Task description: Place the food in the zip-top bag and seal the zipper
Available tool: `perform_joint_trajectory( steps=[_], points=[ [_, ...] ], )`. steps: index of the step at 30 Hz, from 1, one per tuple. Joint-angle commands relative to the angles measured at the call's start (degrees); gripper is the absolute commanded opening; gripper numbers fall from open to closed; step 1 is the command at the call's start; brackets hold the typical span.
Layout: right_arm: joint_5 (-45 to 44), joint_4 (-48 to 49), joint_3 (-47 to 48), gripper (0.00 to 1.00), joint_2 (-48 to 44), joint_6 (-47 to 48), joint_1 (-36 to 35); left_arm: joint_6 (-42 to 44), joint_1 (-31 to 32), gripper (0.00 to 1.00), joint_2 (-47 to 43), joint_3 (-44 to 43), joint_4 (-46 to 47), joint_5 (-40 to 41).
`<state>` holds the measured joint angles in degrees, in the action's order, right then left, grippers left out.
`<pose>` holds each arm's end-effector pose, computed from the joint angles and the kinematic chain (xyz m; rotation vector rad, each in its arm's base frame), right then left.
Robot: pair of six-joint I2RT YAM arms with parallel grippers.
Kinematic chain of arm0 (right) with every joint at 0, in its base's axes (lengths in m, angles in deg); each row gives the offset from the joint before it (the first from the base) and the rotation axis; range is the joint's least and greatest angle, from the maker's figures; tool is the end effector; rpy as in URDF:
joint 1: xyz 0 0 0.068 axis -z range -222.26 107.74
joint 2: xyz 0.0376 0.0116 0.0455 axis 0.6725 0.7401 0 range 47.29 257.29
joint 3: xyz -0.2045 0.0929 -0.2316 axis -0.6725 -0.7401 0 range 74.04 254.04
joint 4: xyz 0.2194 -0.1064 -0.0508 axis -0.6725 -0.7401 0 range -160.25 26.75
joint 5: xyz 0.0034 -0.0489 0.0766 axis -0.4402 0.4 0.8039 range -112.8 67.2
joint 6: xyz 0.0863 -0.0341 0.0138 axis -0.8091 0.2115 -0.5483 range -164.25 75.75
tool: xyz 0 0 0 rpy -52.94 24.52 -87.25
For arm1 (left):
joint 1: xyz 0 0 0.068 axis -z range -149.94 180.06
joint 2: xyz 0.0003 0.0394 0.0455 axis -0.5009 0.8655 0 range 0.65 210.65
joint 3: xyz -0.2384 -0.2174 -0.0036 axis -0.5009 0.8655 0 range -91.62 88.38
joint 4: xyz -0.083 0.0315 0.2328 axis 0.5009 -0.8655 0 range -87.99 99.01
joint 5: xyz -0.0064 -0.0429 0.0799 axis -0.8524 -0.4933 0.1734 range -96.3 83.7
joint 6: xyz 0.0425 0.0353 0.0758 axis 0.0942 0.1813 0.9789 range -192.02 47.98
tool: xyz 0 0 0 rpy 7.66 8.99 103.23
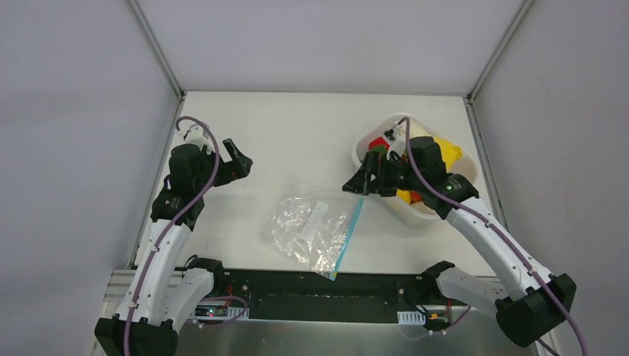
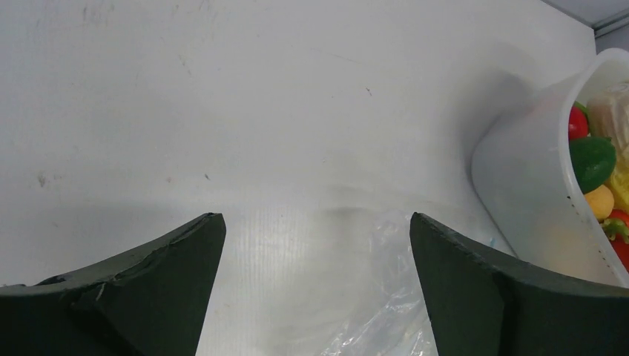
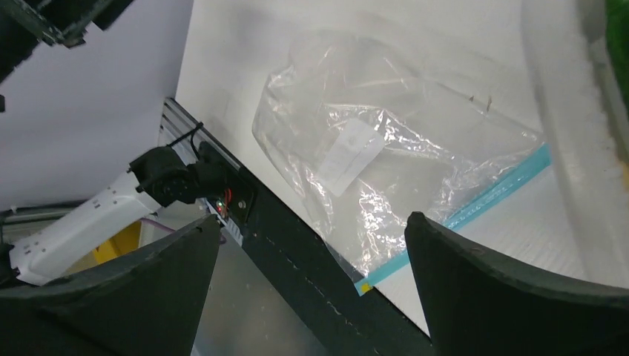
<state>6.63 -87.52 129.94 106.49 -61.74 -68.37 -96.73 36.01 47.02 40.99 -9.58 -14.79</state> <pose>0.1832 0.1361 0.3624 -0.4928 2.0765 0.9883 0.1812 -0.0313 0.3581 -0.2081 1.8939 -0.5046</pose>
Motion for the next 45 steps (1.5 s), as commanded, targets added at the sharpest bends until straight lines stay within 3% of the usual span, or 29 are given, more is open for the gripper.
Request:
perform_joint_trajectory(
  steps=[1,4,9,15,18,23,26,34,42,45],
  points=[
    [-7.8,-1.5,-2.5,0.98,-1.4,-0.4,-6.1,-3.1,0.1,0.99,-2.4,2.0,3.4,4.4],
    [-10.5,0.1,-7.7,0.98,-2.5,-2.6,-9.1,-3.5,0.1,0.99,-5.4,2.9,1.2,8.1],
    [-15.4,1.8,-14.9,0.99,-5.2,-5.5,-10.4,-6.4,0.1,0.99,-13.9,10.0,6.6,6.4],
    [-17.1,7.3,-20.9,0.93,-6.7,-9.1,-11.0,-9.6,0.0,1.0,-19.8,17.7,16.0,-4.5],
    [-25.0,6.1,-21.7,0.88,-5.3,-14.1,-11.7,-9.9,0.1,1.0,-18.6,18.1,16.9,-11.6],
    [-25.9,10.0,-23.7,0.84,-5.0,-15.6,-14.0,-8.0,0.1,1.0,-16.8,17.0,12.7,-16.7],
    [-27.8,10.1,-23.2,0.77,-4.9,-14.9,-16.3,-5.7,0.1,1.0,-17.5,16.2,9.3,-16.5],
    [-34.5,8.6,-22.1,0.77,-3.2,-12.7,-23.5,-3.0,0.1,0.97,-17.7,15.2,5.4,-15.6],
    [-55.7,9.4,-22.9,0.79,1.1,-19.4,-39.8,-0.6,0.2,0.95,-16.9,13.5,2.0,-15.2],
    [-55.8,10.5,-23.4,0.74,3.9,-23.2,-40.3,-0.1,0.2,0.94,-17.2,13.1,0.7,-15.2]
  ],
)
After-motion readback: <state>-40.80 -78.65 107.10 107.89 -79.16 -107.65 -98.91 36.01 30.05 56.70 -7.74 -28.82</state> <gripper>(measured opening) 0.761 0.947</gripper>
